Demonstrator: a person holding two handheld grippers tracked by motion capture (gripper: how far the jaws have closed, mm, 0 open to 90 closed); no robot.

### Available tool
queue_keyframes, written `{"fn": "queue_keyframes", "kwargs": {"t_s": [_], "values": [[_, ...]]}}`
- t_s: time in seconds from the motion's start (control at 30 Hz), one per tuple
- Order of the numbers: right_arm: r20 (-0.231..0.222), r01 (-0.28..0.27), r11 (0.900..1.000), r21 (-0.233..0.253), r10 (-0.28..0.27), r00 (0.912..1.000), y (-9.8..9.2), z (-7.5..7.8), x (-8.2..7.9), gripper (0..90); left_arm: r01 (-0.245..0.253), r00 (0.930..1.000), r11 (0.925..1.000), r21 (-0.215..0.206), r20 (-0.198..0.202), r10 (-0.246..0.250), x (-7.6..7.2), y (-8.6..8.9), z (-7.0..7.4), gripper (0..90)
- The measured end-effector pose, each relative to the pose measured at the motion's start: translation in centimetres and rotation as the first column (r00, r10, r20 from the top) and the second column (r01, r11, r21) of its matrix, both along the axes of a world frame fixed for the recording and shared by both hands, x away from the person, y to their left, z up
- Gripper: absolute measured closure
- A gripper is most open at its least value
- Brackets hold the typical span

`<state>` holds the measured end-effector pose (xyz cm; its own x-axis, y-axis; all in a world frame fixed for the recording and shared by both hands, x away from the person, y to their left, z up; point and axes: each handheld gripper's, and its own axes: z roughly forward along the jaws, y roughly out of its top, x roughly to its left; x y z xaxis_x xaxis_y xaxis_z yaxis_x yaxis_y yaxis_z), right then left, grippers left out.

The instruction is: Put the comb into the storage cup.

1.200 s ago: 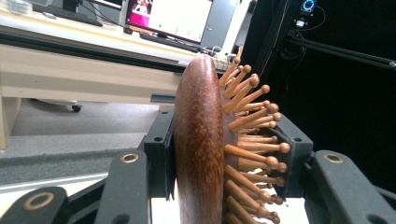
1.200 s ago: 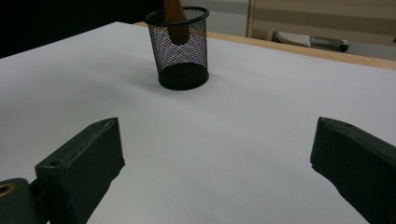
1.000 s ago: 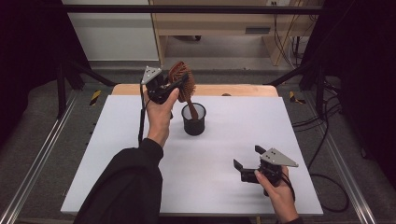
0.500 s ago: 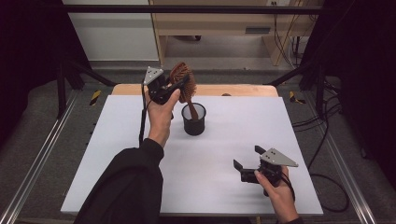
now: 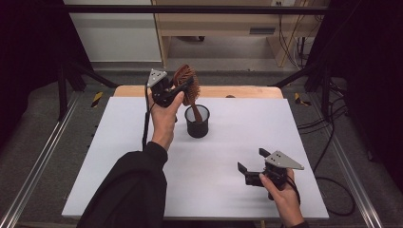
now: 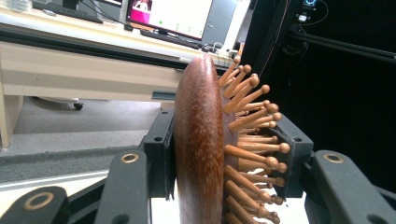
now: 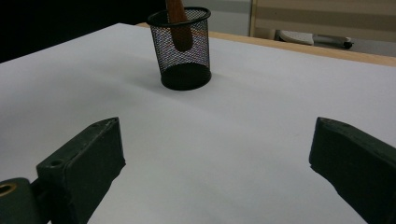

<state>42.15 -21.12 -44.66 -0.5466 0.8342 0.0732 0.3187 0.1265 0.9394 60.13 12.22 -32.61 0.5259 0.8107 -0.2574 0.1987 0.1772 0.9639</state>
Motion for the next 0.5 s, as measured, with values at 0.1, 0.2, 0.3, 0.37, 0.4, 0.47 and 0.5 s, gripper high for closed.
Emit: {"fn": "queue_keyframes", "kwargs": {"t_s": [0.1,0.2,0.3,0.37,0.4,0.47,0.5], "values": [[0.0,0.001,1.0,-0.002,-0.001,1.0,0.0,0.0,0.0,3.7,0.003,1.0,1.0,0.007,-0.002,-0.003,0.1,-0.1,-0.2,50.6],[0.001,-0.001,1.0,-0.003,0.001,1.0,0.0,0.0,0.0,3.7,0.003,1.0,0.9999,0.012,-0.004,-0.003,0.1,-0.1,-0.4,50.6],[-0.004,-0.005,1.0,-0.005,0.005,1.0,0.1,-0.1,0.0,3.7,0.002,0.9999,1.0,0.009,-0.012,-0.002,0.1,-0.1,-0.8,50.6],[-0.003,-0.006,1.0,-0.006,0.006,1.0,0.1,-0.1,0.0,3.7,-0.001,0.9999,1.0,0.009,-0.014,0.001,0.1,0.0,-1.0,50.6],[-0.004,-0.007,1.0,-0.006,0.007,1.0,0.1,-0.1,0.0,3.8,-0.001,0.9999,1.0,0.008,-0.017,0.001,0.2,0.0,-1.0,50.6],[-0.003,-0.008,1.0,-0.006,0.008,1.0,0.1,-0.1,0.0,3.8,-0.002,0.9998,1.0,0.004,-0.021,0.002,0.2,0.0,-1.1,50.6],[-0.004,-0.008,1.0,-0.006,0.008,1.0,0.1,-0.1,0.0,3.9,-0.002,0.9997,1.0,0.005,-0.022,0.002,0.2,0.0,-1.2,50.6]]}}
